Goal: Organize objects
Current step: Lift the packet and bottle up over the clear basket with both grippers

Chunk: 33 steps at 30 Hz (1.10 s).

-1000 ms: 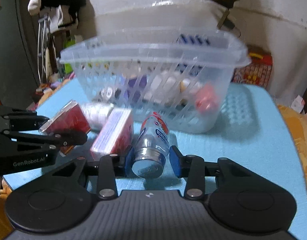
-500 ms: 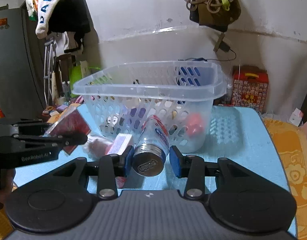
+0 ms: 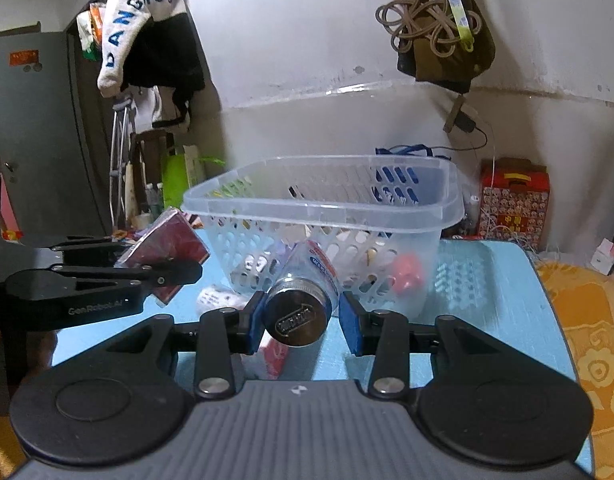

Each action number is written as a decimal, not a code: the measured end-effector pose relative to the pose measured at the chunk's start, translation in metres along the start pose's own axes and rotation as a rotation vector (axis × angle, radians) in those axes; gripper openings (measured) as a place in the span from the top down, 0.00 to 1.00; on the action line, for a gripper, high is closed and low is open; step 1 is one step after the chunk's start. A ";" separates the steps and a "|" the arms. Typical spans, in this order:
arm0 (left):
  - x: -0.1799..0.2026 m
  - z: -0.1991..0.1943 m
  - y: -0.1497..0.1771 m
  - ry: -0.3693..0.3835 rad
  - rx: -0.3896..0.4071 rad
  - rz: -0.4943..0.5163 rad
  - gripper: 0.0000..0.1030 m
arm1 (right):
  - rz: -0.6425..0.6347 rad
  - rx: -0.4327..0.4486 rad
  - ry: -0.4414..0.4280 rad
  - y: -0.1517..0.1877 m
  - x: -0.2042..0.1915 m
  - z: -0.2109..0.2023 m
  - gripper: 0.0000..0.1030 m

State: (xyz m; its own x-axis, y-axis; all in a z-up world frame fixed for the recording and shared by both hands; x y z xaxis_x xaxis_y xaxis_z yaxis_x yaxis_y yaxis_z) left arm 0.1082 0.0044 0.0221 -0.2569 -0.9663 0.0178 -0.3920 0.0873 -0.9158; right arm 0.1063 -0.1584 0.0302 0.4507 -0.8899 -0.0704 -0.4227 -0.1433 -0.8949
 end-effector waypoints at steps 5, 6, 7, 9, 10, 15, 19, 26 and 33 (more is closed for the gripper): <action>0.000 -0.008 -0.003 -0.001 0.036 0.001 0.71 | 0.017 0.052 -0.012 -0.005 0.004 -0.013 0.58; -0.001 -0.009 -0.004 -0.003 0.042 0.000 0.71 | 0.021 0.065 -0.012 -0.006 0.004 -0.016 0.58; -0.002 -0.010 -0.004 -0.005 0.047 -0.002 0.71 | 0.025 0.074 -0.013 -0.007 0.005 -0.019 0.58; -0.004 -0.012 -0.005 -0.007 0.056 -0.009 0.71 | 0.034 0.090 -0.016 -0.009 0.007 -0.023 0.58; -0.004 -0.013 -0.006 -0.008 0.060 -0.012 0.71 | 0.037 0.095 -0.017 -0.009 0.007 -0.025 0.58; -0.007 -0.019 -0.008 -0.004 0.083 -0.017 0.71 | 0.057 0.131 -0.026 -0.013 0.011 -0.034 0.58; -0.011 -0.023 -0.012 0.000 0.099 -0.031 0.71 | 0.070 0.149 -0.021 -0.015 0.016 -0.038 0.58; -0.019 -0.029 -0.033 0.004 0.132 -0.086 0.71 | 0.059 0.202 0.009 -0.038 0.018 -0.042 0.58; -0.031 -0.026 -0.074 -0.008 0.162 -0.146 0.71 | 0.046 0.206 0.035 -0.075 0.021 -0.023 0.58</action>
Point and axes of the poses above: each gripper's, at about its wrist camera, not at the fingertips, and z roughly the way its jaws point, x to its right, y to its underside, the point moved 2 cm from there along z, roughly the way its jaws point, and after that the axes turned 6 degrees about y, right-handed, at the moved point
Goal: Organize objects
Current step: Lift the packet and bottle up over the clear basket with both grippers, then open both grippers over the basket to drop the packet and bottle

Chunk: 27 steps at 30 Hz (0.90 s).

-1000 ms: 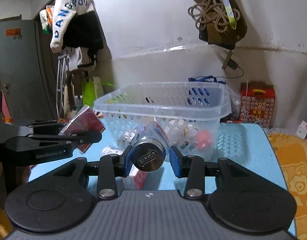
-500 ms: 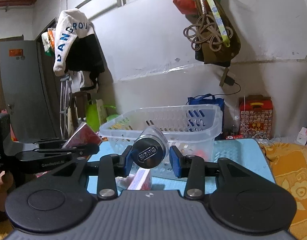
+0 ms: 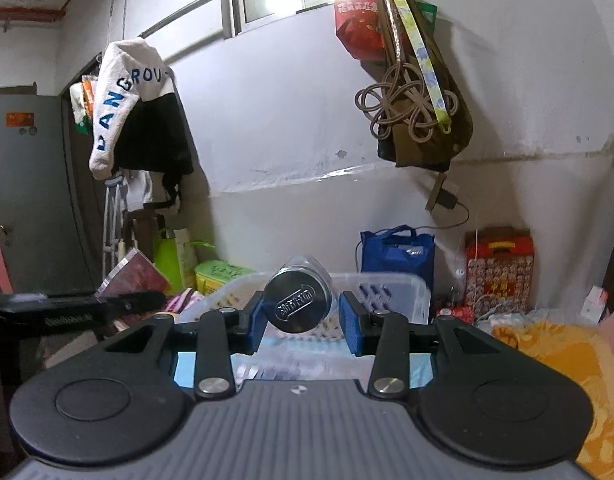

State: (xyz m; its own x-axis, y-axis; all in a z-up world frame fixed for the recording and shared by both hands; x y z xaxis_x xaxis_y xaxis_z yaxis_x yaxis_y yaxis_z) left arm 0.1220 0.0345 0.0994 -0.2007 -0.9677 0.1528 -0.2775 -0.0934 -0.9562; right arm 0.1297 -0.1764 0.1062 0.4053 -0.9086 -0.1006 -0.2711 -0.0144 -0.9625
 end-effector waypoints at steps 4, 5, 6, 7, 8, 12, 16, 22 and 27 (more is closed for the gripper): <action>-0.005 0.020 -0.018 -0.012 -0.036 -0.018 0.71 | -0.038 -0.058 -0.007 -0.010 -0.003 0.028 0.58; -0.007 0.030 -0.020 -0.011 -0.067 -0.028 0.71 | -0.051 -0.082 -0.013 -0.011 -0.003 0.035 0.58; -0.009 0.041 -0.022 -0.020 -0.109 -0.025 0.71 | -0.060 -0.104 -0.012 -0.012 -0.003 0.042 0.58; -0.010 0.053 -0.023 -0.035 -0.150 -0.016 0.71 | -0.063 -0.129 -0.008 -0.012 -0.001 0.050 0.58; -0.012 0.062 -0.023 -0.047 -0.181 -0.011 0.71 | -0.071 -0.154 -0.002 -0.012 0.000 0.058 0.58; -0.028 0.099 -0.030 -0.101 -0.252 -0.019 0.71 | -0.092 -0.220 0.059 -0.007 0.007 0.090 0.58; -0.047 0.129 -0.030 -0.101 -0.320 -0.075 0.71 | -0.071 -0.278 0.075 0.000 0.016 0.114 0.59; -0.064 0.156 -0.017 -0.144 -0.405 -0.101 0.71 | -0.071 -0.340 0.058 0.009 0.017 0.137 0.82; -0.068 0.167 -0.012 -0.173 -0.445 -0.087 0.71 | -0.090 -0.361 0.066 0.012 0.014 0.147 0.82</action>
Point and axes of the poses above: each gripper's, at about its wrist camera, not at the fingertips, and z roughly the way its jaws point, x to its right, y to its underside, the point moved 2 cm from there along z, roughly the way its jaws point, and after that the axes turned 6 degrees about y, right-handed, at the moved point
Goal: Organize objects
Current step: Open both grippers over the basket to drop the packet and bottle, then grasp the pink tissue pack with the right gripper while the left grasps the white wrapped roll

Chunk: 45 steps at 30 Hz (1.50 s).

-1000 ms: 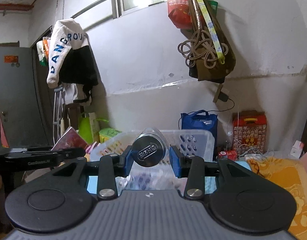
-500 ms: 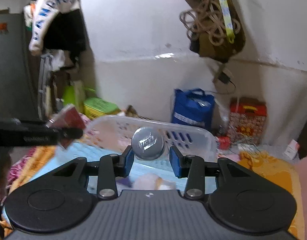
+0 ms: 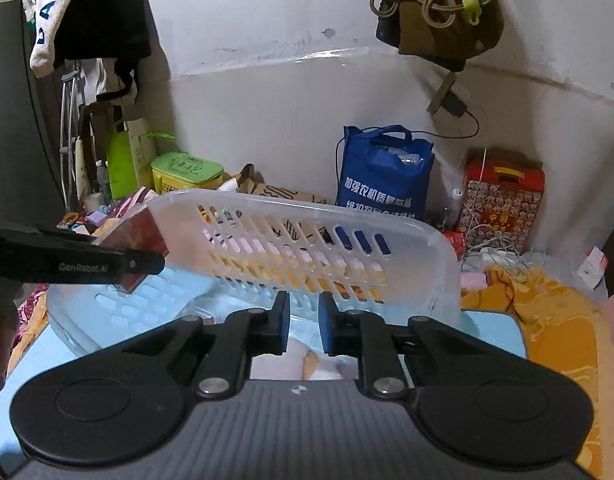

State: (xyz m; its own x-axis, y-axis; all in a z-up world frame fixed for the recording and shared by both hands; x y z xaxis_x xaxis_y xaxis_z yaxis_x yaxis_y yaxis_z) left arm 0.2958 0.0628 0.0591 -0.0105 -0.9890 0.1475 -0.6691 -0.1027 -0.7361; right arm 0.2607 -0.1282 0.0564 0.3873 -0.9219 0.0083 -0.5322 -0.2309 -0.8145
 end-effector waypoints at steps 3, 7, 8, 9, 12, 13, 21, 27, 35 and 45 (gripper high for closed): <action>0.004 0.007 0.001 -0.013 -0.031 0.038 0.70 | 0.003 -0.002 0.007 0.001 0.001 -0.001 0.82; 0.004 0.006 -0.002 -0.001 -0.027 0.035 0.50 | 0.023 0.012 0.011 -0.003 0.002 -0.003 0.60; 0.004 0.006 -0.002 0.007 -0.020 0.038 0.43 | 0.027 0.015 0.017 -0.004 0.002 -0.005 0.42; 0.004 0.003 -0.002 0.013 -0.004 0.048 0.39 | 0.034 0.016 0.027 -0.006 0.003 -0.007 0.35; 0.004 -0.012 -0.001 0.001 0.064 0.060 0.39 | 0.063 0.059 0.041 -0.008 0.006 -0.022 0.23; 0.003 -0.019 -0.001 0.004 0.090 0.069 0.39 | 0.077 0.079 0.039 -0.009 0.006 -0.031 0.15; 0.018 -0.110 0.061 0.079 0.279 0.210 0.18 | 0.034 0.284 -0.032 0.045 -0.030 -0.132 0.00; 0.028 -0.103 0.120 0.043 0.179 0.303 0.16 | -0.067 0.109 -0.069 0.096 -0.056 -0.095 0.00; 0.005 -0.060 0.135 0.003 0.066 0.241 0.17 | 0.021 0.006 -0.104 0.111 -0.049 -0.051 0.15; 0.009 -0.055 0.145 0.041 0.054 0.234 0.17 | -0.079 -0.021 -0.137 0.123 -0.075 -0.041 0.57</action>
Point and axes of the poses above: each gripper's, at about its wrist camera, not at the fingertips, and z roughly the way its jaws point, x to its right, y to its underside, the point moved 2 cm from there along z, roughly the way its jaws point, and after that the axes turned 6 degrees about y, right-handed, at the moved point
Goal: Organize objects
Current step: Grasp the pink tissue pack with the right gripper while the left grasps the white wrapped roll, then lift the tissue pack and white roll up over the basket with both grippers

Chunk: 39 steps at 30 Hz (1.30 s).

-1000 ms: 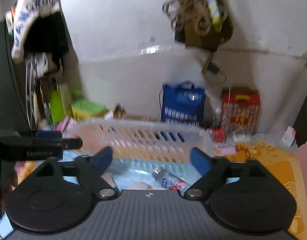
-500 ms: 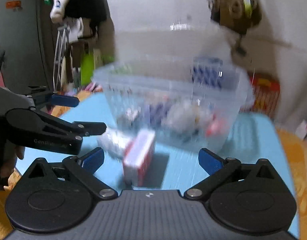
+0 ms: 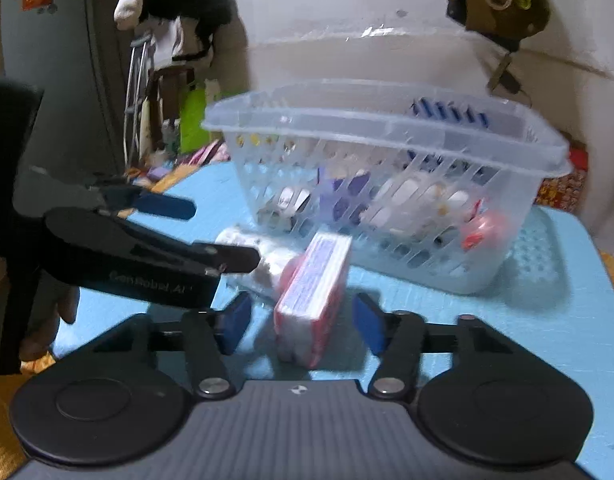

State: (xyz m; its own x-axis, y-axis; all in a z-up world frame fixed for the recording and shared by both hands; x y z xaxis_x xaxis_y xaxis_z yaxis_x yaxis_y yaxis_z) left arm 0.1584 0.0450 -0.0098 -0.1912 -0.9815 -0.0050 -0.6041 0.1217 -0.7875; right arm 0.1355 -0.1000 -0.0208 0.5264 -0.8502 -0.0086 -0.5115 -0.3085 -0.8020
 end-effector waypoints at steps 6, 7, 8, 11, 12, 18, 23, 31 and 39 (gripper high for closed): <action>0.004 0.003 0.002 0.020 -0.006 -0.008 0.17 | 0.045 -0.008 0.000 0.006 0.017 -0.018 0.71; 0.004 0.003 0.001 0.024 -0.009 -0.012 0.17 | 0.048 0.008 0.012 0.006 0.021 -0.026 0.71; 0.005 0.004 0.001 0.031 -0.015 -0.020 0.17 | 0.056 0.028 0.023 0.005 0.025 -0.033 0.71; 0.007 0.008 0.001 0.053 -0.028 -0.042 0.17 | 0.085 0.052 0.023 0.005 0.034 -0.044 0.72; 0.007 0.010 0.002 0.055 -0.031 -0.044 0.17 | 0.092 0.052 0.022 0.005 0.035 -0.045 0.73; 0.029 0.029 0.006 0.050 -0.093 0.012 0.17 | 0.092 0.055 0.023 0.003 0.034 -0.047 0.73; 0.035 0.027 0.010 0.023 -0.070 0.043 0.34 | 0.078 0.053 0.027 0.003 0.033 -0.047 0.73; 0.026 0.014 0.010 0.009 -0.029 0.033 0.35 | 0.075 0.042 0.030 0.006 0.035 -0.047 0.73; 0.023 0.015 0.011 0.023 -0.042 0.029 0.35 | 0.042 -0.058 0.017 0.014 0.030 -0.028 0.69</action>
State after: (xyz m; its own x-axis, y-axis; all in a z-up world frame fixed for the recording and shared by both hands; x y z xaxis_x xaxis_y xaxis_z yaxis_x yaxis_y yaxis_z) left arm 0.1594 0.0216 -0.0279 -0.2270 -0.9738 -0.0127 -0.6300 0.1567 -0.7606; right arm 0.1245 -0.1418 -0.0157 0.4920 -0.8700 -0.0314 -0.5716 -0.2957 -0.7654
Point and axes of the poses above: each gripper's, at about its wrist camera, not at the fingertips, and z roughly the way its jaws point, x to its right, y to its underside, the point moved 2 cm from there along z, roughly the way its jaws point, and after that the axes turned 6 degrees about y, right-handed, at the moved point
